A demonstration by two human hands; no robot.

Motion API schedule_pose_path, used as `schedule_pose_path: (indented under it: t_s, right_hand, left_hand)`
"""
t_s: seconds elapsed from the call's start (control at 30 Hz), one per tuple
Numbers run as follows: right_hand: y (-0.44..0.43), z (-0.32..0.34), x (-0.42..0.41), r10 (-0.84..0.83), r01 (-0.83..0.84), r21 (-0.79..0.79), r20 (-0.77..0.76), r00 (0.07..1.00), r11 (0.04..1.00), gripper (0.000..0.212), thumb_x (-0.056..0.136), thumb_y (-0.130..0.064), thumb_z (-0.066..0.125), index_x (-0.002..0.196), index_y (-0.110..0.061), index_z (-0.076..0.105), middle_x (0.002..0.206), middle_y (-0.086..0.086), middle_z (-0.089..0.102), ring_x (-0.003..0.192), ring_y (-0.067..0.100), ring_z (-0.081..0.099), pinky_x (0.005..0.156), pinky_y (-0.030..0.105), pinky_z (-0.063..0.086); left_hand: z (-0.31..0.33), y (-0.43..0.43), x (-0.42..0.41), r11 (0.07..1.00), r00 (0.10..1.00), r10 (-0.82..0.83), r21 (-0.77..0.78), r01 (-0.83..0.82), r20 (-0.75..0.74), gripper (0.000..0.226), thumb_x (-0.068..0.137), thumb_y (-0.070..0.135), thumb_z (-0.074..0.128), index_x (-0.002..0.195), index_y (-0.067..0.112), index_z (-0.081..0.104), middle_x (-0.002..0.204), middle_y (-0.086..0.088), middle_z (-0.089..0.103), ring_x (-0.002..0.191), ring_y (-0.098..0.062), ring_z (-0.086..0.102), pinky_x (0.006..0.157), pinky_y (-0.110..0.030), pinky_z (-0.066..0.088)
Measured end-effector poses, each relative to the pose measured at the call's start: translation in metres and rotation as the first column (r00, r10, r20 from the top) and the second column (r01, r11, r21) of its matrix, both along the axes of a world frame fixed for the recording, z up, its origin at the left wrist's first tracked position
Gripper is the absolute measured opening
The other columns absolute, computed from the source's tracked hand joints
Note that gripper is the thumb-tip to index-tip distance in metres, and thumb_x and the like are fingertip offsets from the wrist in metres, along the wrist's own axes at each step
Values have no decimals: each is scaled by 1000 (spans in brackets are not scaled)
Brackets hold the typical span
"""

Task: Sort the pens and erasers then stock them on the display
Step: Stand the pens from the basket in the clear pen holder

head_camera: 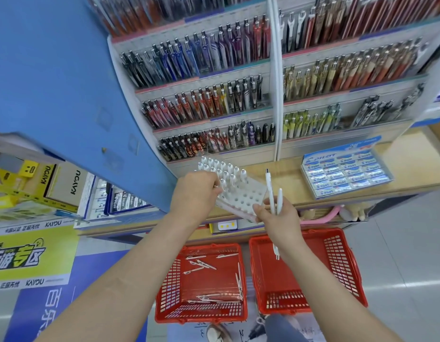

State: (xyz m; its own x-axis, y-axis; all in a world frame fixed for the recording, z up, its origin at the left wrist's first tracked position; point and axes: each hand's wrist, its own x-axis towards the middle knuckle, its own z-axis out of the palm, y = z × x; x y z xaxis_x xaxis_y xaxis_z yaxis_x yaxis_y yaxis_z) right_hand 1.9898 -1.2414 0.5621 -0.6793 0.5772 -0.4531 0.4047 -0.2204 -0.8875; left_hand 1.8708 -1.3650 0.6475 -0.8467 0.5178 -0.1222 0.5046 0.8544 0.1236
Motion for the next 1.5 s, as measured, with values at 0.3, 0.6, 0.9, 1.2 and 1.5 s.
schedule_pose_path:
  t_s: [0.3,0.6,0.9,1.2,1.5]
  right_hand:
    - [4,4,2,6,-6,-10,-31,999,1000,17,87,-24,67,89,-10,58,64,1,56,51,6,48,53,26,38]
    - [19,47,13,215,-273,-207,-266,940,940,17,94,-21,56,105,-16,69,60,6,43,46,12,31,41,20,24]
    - [24,57,11,235,-296,-219,-264,935,930,21,92,-23,60,101,-7,70,62,3,51,46,9,34,41,19,26]
    - [32,48,10,78,-213,-443,-303,950,871,19,72,-14,69,89,-8,67,70,6,60,45,8,32,35,15,24]
    - [30,37,9,-240,124,-642,-97,966,757,23,87,8,43,99,-7,55,72,6,48,54,12,41,49,23,34]
  left_hand:
    - [0,6,-4,996,999,-34,-82,34,-5,14,87,22,56,88,12,66,92,-4,65,88,-27,62,75,-39,51]
    - [37,18,14,754,873,46,557,-349,485,19,88,26,63,102,14,69,87,-6,68,68,-16,65,70,-35,58]
    - [45,12,15,512,732,25,620,-594,681,12,85,8,66,92,0,70,71,-9,67,60,-13,63,66,-28,59]
    - [50,-4,15,576,747,-10,615,-539,665,16,78,0,72,92,7,70,83,-14,72,75,-26,71,74,-32,59]
    - [42,-9,-2,758,923,124,565,-324,363,4,84,17,69,80,18,71,69,-2,69,65,-19,68,71,-39,58]
